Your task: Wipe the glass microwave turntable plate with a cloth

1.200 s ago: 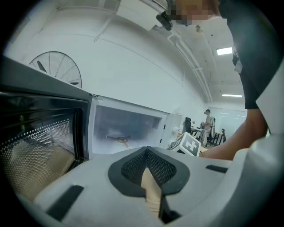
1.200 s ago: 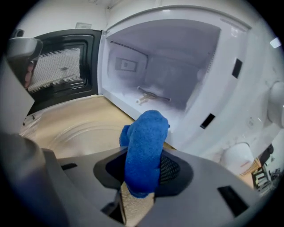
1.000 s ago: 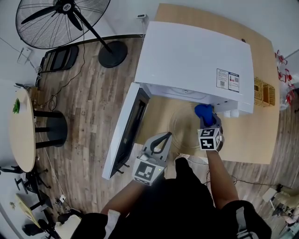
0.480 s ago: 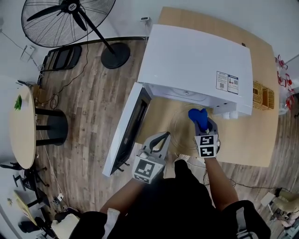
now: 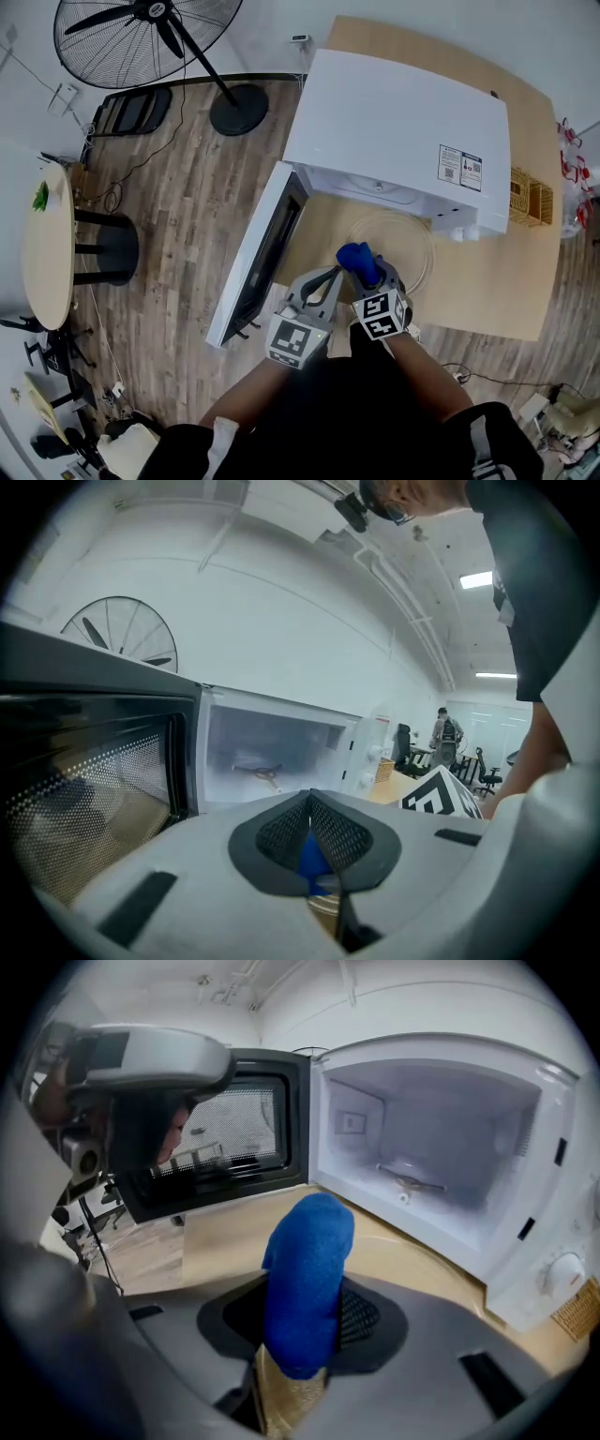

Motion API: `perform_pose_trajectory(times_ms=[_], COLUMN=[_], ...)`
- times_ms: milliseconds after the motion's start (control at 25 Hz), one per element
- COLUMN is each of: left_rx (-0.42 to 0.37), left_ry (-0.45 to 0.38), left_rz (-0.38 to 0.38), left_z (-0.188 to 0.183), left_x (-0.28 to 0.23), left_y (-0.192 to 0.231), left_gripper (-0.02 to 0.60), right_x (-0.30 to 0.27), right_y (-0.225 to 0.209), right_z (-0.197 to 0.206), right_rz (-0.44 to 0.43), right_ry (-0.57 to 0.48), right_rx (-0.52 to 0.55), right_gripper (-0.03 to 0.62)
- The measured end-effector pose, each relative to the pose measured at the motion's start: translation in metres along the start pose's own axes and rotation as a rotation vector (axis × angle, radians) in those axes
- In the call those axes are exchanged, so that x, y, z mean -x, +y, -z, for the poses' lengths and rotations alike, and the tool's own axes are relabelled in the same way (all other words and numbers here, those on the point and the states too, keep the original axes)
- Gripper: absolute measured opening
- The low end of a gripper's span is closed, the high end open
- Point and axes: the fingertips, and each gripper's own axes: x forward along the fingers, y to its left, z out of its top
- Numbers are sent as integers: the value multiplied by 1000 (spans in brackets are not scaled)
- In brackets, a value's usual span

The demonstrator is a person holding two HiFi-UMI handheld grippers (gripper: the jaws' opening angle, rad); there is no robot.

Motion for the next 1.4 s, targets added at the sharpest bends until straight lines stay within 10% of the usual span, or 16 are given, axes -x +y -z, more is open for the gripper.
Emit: perform_pose_trajectory(times_ms=[400, 1400], left_rx=[-6, -20], left_ry=[-5, 3], left_rz=[-3, 53], left_z=[0, 3], left_x=[0, -12], left_y=[-3, -28], left_gripper=[6, 6], right_x=[-2, 57], right_y=[-3, -167], right_z=[15, 82], right_rz=[57, 451], right_ry=[27, 110], right_rx=[34, -114], right_gripper=[140, 140])
